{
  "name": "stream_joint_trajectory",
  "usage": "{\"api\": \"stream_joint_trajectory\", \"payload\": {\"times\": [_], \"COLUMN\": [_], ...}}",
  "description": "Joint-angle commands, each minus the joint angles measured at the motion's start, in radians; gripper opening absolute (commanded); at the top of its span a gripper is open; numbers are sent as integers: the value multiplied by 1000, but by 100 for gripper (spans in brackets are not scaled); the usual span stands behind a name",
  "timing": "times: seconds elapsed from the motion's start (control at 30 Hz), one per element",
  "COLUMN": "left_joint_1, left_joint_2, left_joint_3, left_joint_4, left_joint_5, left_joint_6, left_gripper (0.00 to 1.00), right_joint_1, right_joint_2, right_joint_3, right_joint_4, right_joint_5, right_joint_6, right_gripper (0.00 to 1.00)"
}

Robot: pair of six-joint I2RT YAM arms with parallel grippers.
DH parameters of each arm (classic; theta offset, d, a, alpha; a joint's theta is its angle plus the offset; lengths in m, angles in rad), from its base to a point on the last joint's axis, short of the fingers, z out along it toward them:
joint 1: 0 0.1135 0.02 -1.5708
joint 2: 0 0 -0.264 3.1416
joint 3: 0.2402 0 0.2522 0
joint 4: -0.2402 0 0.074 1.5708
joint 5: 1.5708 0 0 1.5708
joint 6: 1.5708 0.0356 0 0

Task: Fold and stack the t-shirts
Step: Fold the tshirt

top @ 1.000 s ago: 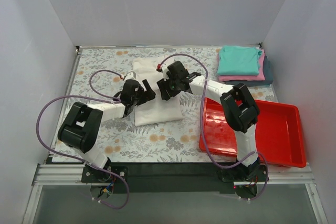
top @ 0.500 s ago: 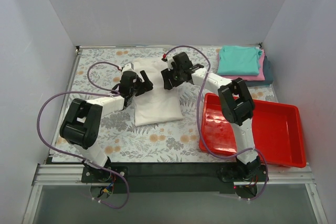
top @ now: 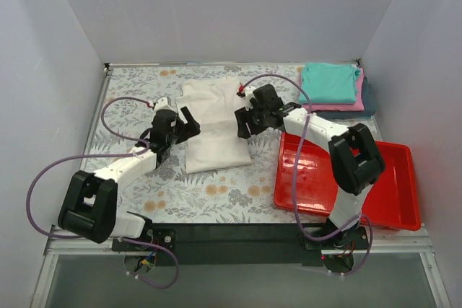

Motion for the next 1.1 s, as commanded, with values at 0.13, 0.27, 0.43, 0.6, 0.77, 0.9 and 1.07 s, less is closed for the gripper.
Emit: {"api": "stream_joint_trajectory", "payload": {"times": [0.13,0.27,0.43,0.6,0.77,0.9,1.07], "left_joint_1": [-28,-38,-55,-64,-78,-105,-147], "left_joint_2": [-189,-263,-294,-245,-215,-206,-169], "left_joint_3": [-177,-233,-273,-271,-262,-257,-245], "left_joint_4": [-180,-212,-243,-252,-275,-295,-326], "left_joint_5": [45,67,56,33,9,-5,-10], "left_joint_6": [-60,-91,-105,-99,-97,-100,-116], "left_gripper": [79,78,77,76,73,68,63], "right_joint_1": [43,52,56,57,57,62,83], "right_joint_2": [-174,-206,-194,-157,-166,-166,-151], "right_joint_3": [-216,-306,-368,-368,-368,-366,-363], "right_joint_4": [54,73,113,136,148,151,151], "right_joint_5": [39,50,45,33,22,13,11], "right_joint_6": [79,96,110,116,121,122,121], "right_gripper": [54,54,54,52,51,51,49]}}
